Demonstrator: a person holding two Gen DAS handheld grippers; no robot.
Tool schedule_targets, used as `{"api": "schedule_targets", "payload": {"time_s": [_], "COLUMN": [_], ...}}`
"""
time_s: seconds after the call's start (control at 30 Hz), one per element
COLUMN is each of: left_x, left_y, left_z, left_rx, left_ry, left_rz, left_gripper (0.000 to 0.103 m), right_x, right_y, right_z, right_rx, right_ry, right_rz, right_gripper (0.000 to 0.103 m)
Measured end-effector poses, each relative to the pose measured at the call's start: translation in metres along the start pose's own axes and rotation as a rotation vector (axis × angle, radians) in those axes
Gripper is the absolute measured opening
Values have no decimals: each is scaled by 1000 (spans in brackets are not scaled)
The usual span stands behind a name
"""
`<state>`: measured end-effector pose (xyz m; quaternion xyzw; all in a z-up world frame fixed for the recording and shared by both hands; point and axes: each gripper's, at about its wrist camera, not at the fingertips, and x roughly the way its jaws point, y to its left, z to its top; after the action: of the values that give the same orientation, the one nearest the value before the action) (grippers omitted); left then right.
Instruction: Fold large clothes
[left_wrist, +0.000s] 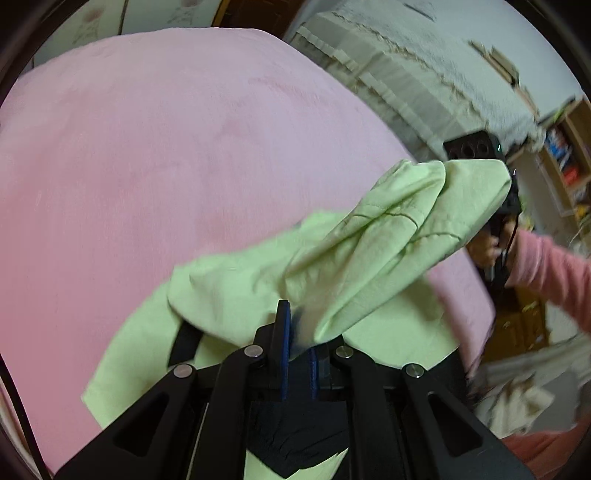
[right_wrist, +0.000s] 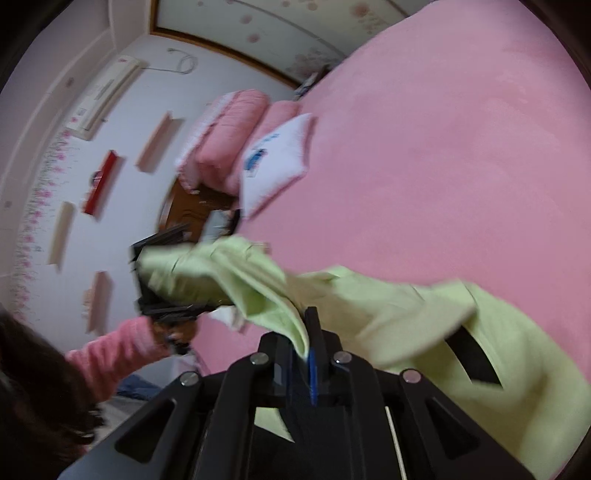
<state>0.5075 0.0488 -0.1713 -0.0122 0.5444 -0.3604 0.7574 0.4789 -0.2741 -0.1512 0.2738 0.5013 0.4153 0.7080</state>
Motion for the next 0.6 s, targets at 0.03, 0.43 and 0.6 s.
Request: {"api": "schedule_targets", "payload": {"time_s": [0.03, 0.43, 0.6], "left_x": [7, 47, 11], "left_y": [-6, -21, -40], "left_z": [-12, -89, -111], "left_rx": [25, 59, 26], "left_ry": [3, 127, 94], "left_rz": [44, 376, 401], "left_gripper": [9, 56, 56], "right_x": [0, 22, 3], "right_y": [-3, -24, 3], "right_z": [-10, -97, -107], "right_rx": [-5, -93, -139], "right_ry": [-10, 251, 317], "right_rz": [-34, -353, -357], "right_gripper": [11, 81, 81]}}
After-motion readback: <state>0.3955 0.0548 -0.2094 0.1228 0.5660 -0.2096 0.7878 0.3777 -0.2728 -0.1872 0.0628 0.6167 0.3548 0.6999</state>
